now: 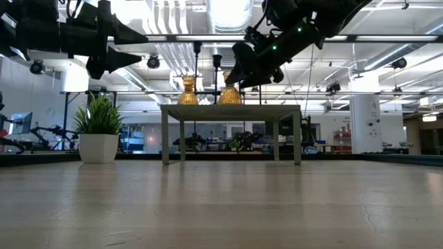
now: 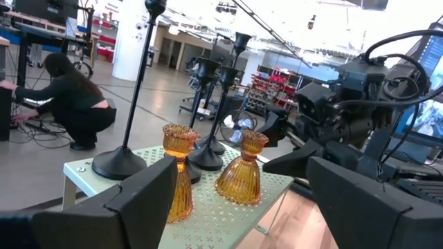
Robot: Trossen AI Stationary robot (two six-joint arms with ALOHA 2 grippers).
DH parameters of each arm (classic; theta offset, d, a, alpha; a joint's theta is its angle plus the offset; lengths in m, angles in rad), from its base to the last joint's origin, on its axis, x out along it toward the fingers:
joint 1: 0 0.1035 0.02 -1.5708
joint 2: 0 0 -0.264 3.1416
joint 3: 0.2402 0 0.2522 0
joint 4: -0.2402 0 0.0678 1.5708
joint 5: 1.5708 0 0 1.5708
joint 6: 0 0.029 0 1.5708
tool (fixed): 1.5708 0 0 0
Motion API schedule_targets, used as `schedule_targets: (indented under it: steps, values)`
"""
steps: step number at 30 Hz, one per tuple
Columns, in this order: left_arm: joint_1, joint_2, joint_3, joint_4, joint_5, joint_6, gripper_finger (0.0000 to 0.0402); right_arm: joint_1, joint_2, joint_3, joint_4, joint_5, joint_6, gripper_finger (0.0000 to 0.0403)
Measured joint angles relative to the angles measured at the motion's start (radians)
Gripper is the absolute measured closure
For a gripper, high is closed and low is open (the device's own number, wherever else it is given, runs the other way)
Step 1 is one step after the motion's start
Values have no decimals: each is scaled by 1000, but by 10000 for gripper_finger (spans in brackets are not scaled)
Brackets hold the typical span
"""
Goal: Pick & Place candle stick holders
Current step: Put the orange glass candle holder on the shelf aligned with the other orange glass candle holders
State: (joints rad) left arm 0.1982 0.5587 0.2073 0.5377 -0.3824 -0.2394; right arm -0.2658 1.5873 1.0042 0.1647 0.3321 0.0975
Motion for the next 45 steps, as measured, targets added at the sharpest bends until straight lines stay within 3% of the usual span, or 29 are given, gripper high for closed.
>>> schedule_targets:
  steps: [27, 45]
  values:
    - [0, 0, 0, 0, 0, 0, 76, 195, -238, 0, -343, 0, 24, 122]
    - [0, 0, 0, 0, 0, -1, 76, 424, -528, 0, -777, 0, 189, 143]
